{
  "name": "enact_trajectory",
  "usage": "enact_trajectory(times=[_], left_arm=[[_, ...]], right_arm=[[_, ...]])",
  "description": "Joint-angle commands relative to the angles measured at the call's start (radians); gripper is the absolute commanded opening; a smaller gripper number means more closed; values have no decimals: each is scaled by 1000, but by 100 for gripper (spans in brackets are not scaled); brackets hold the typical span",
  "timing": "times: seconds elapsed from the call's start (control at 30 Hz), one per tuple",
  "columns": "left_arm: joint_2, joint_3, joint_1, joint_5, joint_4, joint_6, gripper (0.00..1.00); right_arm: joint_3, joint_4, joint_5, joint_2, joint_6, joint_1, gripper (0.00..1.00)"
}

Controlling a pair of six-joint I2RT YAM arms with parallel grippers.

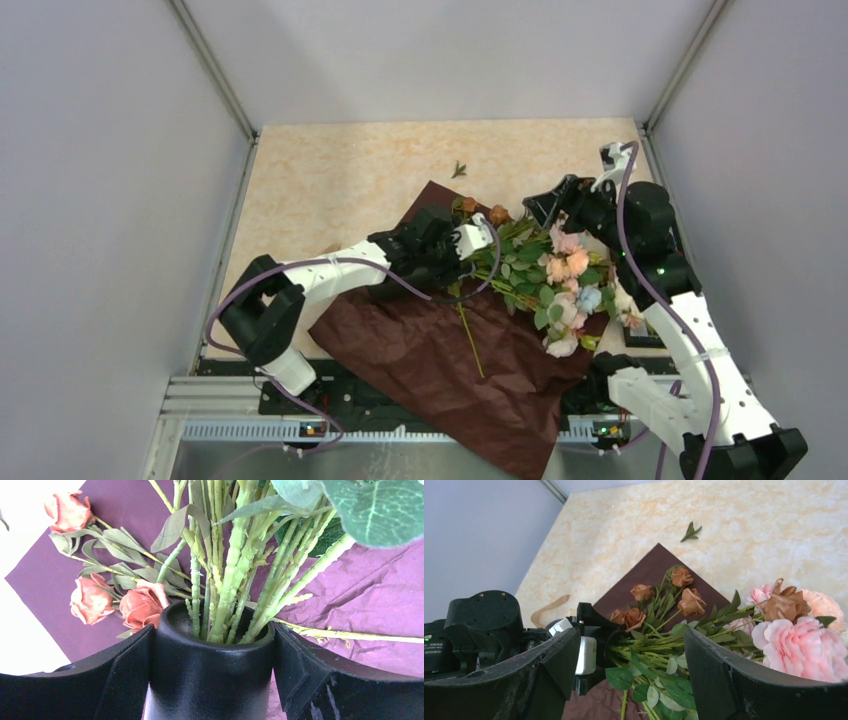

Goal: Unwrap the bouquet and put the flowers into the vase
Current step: Pick up the vase from the wrapping paper.

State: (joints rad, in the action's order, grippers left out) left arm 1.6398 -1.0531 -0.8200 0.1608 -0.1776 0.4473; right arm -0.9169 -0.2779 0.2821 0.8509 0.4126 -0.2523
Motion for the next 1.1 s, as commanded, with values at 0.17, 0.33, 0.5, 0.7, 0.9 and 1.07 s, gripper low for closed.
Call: enact_trajectory(times=[0.17, 0.33, 0.5, 0.7, 0.9, 1.07], left_arm=[[-165, 75, 41, 56, 313, -178, 0], [-169, 91, 47, 54, 309, -187, 0], [-155, 88, 47, 51, 297, -201, 0], [-136, 69, 48, 57, 261, -208, 0], [-135, 71, 47, 73, 257, -223, 0], [-135, 84, 48, 85, 267, -230, 0]], right_arm=[[-94, -27, 0, -74, 38, 11, 79], [16, 42, 43, -154, 243, 11, 84], [291, 177, 34, -286, 592, -12, 90], [458, 137, -235, -390, 857, -270, 91], [527, 222, -521, -284, 1057, -544, 92], [509, 270, -719, -145, 1172, -666, 94]])
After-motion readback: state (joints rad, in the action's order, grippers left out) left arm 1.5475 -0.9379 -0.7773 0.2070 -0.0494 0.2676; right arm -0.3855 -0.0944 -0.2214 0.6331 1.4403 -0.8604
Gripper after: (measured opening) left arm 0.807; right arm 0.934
